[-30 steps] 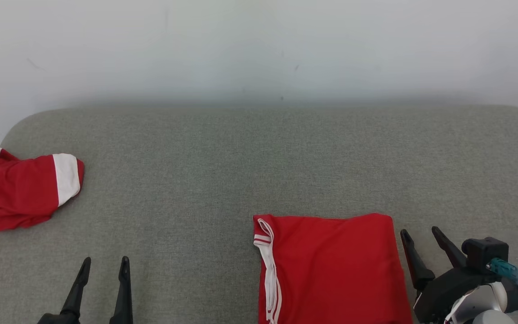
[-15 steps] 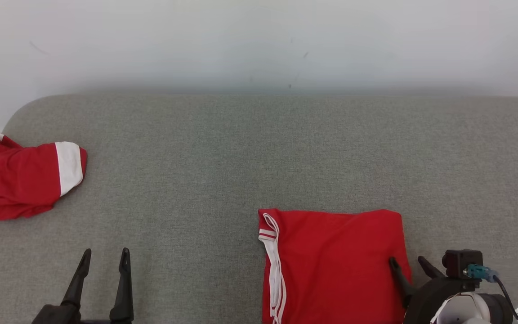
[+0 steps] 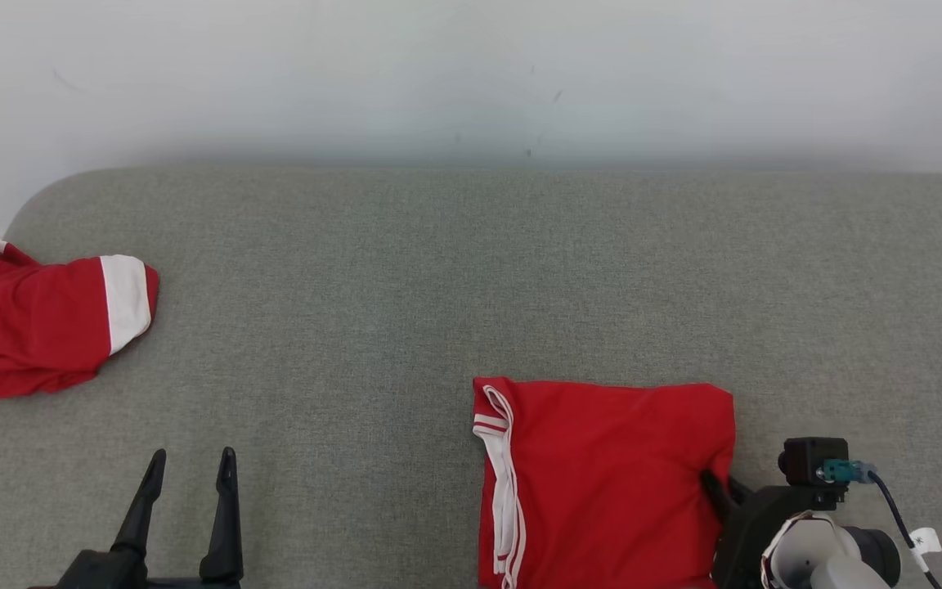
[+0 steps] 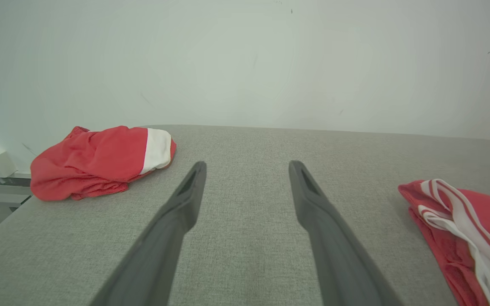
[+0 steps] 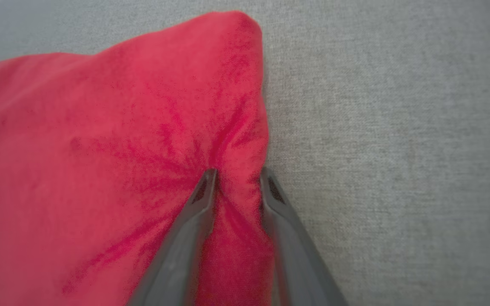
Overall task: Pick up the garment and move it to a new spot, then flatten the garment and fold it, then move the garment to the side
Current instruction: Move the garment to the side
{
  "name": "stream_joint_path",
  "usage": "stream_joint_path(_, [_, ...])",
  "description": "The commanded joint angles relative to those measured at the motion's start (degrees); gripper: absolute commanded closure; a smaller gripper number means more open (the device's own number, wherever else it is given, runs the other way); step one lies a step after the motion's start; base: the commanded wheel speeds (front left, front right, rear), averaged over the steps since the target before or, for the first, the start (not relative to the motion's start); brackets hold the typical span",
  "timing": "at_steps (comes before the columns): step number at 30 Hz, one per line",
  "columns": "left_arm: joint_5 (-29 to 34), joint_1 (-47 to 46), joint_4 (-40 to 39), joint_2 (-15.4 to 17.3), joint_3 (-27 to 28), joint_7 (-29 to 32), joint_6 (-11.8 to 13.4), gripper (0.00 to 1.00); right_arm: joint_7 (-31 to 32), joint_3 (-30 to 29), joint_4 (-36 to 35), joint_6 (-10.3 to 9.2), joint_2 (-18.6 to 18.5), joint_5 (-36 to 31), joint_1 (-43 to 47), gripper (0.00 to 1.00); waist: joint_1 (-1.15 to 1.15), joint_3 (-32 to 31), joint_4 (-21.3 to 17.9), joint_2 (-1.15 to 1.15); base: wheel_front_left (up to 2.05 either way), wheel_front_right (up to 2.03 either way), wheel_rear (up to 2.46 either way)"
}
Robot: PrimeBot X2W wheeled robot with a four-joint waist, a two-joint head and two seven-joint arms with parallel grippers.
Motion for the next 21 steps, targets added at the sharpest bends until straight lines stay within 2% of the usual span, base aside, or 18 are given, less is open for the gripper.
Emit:
stream_joint_path(1, [0.29,-0.2,-0.08,-0.17,0.38,-0.17,0.1,0.0,0.94,0.88,1.31,-0.15,0.47,0.83,0.1,1.0,0.01,0.22,-0.15,0.0,0.0,0.0,0.0])
stream_joint_path(10, [0.66,-2.0,-1.08,-0.65,0.5,-0.17,0.11,0.0,-1.39,2.85,-1.05,-0.15,-2.88,2.94,-8.93,1.0,0.01,3.9,-1.46,0.0,0.0,0.0,0.0])
stream_joint_path(16, [1.49,-4.83,-2.35,-0.49,0.08,-0.17,0.1,0.0,-1.44,3.06,-0.57,-0.15,-6.95,2.86,-18.01,1.0,0.01,9.71,-2.75,0.0,0.0,0.0,0.0])
stream_joint_path(21, [2.3,-7.73,-4.25,0.63,-0.59,-0.17,0.09,0.0,-0.95,3.64,0.17,-0.15,-12.37,2.26,-25.9,1.0,0.01,16.05,-4.7,0.0,0.0,0.0,0.0])
